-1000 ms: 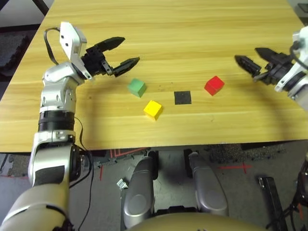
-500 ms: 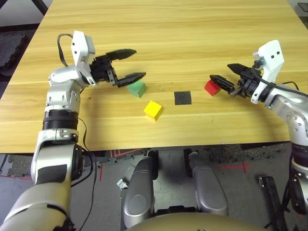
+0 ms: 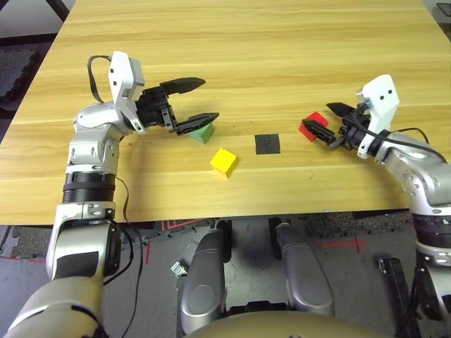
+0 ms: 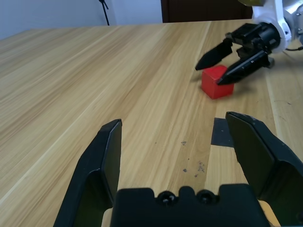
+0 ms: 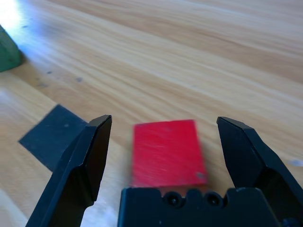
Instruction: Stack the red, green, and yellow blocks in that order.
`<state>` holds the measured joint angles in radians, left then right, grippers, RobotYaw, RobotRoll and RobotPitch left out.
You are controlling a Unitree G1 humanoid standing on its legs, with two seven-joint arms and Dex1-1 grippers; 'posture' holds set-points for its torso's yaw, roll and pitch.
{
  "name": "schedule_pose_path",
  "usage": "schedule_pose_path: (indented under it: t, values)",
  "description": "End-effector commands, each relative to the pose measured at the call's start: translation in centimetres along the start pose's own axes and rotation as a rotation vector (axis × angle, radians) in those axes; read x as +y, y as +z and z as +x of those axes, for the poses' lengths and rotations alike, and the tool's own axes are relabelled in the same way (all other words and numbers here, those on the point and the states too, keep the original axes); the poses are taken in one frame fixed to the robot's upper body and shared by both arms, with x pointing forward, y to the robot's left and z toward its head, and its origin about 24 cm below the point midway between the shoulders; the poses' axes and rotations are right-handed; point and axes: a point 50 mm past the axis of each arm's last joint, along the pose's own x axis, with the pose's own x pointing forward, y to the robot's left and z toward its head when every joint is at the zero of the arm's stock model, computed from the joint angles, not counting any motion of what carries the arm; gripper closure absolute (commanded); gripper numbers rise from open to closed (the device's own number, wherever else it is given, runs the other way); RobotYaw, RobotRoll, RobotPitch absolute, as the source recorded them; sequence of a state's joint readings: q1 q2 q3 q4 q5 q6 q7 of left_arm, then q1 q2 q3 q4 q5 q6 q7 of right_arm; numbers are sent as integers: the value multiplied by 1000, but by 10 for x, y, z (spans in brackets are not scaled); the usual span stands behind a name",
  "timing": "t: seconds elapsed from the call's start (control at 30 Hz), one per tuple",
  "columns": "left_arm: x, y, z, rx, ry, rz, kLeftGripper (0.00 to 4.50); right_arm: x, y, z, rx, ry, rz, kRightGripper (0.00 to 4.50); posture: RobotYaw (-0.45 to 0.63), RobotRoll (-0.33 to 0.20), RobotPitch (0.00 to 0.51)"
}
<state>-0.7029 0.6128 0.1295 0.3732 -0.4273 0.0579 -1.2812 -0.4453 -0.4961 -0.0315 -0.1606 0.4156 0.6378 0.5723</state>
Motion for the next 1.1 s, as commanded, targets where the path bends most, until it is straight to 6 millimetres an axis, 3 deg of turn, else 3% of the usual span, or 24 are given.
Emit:
schedule_pose_path:
  t: [0.03,0.47,0.83,1.1]
  values:
    - [-1,-1,-4,8,8,-10,38,6,10,2,-36,20,-3,0,273,25,285]
    - [-1,1,2,-12,1,-7,38,1,33,-8,-48,26,-42,0,265,9,261]
    - [-13,20,16,-73,-80,-1,38,0,12,-24,73,-12,-52,0,257,7,272]
    - [-16,18,19,-74,-79,-15,38,-1,6,-27,88,-14,-70,0,260,12,277]
